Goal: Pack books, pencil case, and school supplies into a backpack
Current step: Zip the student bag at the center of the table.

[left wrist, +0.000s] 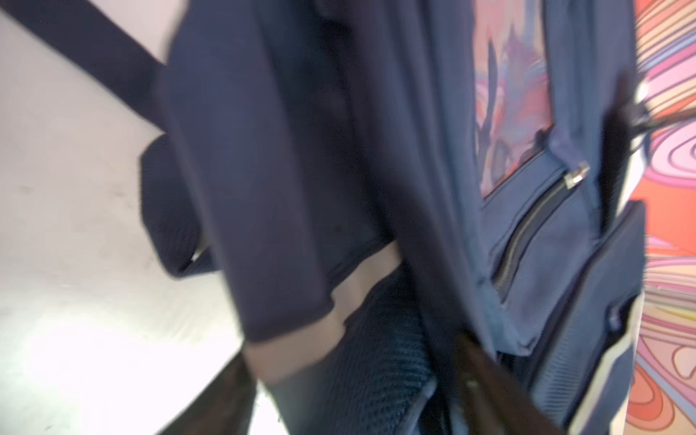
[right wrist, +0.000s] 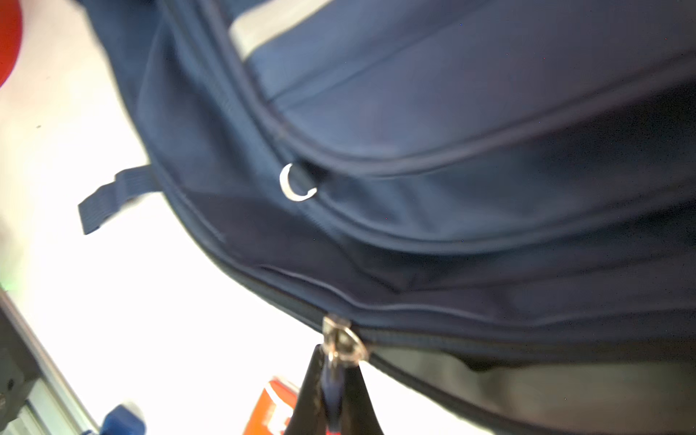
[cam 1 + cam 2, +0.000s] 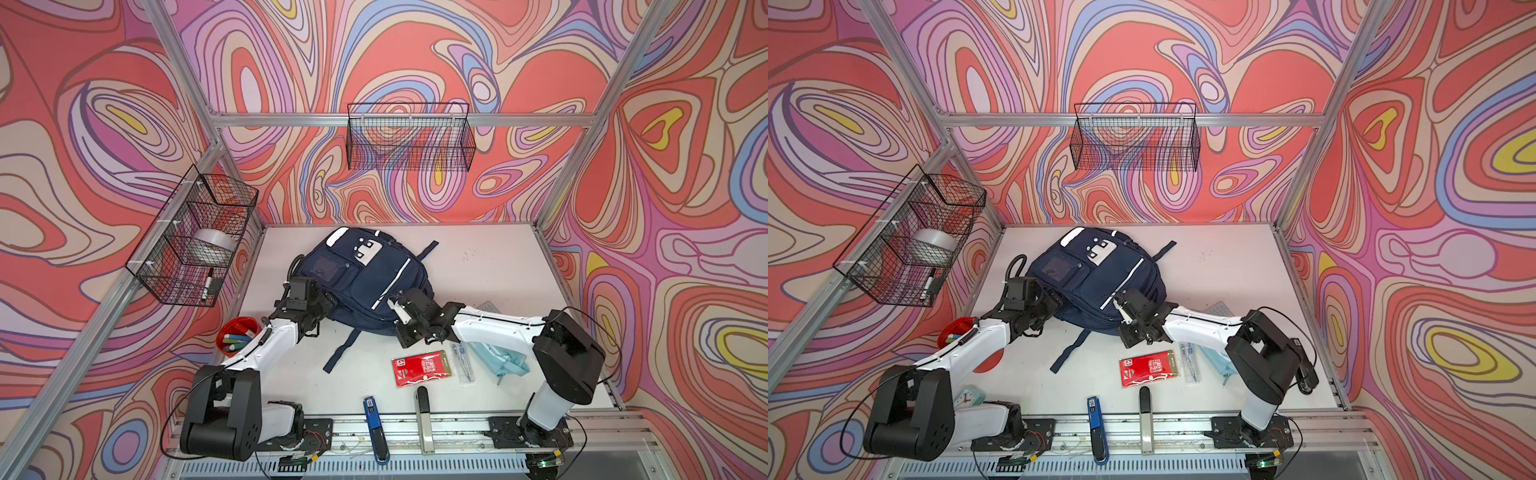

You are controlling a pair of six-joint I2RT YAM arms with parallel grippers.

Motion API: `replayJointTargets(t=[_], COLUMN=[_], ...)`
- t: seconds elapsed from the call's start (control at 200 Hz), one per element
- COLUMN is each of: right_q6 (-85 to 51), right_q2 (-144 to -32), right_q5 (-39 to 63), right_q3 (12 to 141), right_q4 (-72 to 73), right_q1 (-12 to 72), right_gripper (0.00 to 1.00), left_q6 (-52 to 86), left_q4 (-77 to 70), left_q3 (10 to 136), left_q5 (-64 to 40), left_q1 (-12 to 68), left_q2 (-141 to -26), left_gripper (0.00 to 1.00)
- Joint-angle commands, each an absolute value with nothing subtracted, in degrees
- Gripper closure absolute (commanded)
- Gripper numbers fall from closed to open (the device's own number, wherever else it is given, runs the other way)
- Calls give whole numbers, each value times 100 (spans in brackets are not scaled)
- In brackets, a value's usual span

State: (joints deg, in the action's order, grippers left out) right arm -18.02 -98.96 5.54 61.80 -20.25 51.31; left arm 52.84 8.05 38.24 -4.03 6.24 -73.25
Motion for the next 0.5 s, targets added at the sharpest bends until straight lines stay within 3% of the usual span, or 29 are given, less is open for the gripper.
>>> replayJointTargets(t=[0.0,0.22,0.361,0.496], right_q6=[-2161,-2539,-2554,-2685], right_q2=[-10420,-11345,-11558,-11465], right_q5=[725,1088,1225,1255], right_q3=[6591,7343,7619,7509], right_q4=[-1548,-724,-498,-285], right_q1=[5421,5537,5598,5594], right_gripper=[100,100,100,100], left_q6=[5386,5572,6781,7734], left_q4=[1230,2545,1688,1272], left_q3=[4033,3801,3194,3007], left_q5=[-434,-91,-1221,-206], left_q1=[619,619,981,2041], left_q2=[-6700,-5729,-5784,-5860], left_gripper=[0,0,0,19])
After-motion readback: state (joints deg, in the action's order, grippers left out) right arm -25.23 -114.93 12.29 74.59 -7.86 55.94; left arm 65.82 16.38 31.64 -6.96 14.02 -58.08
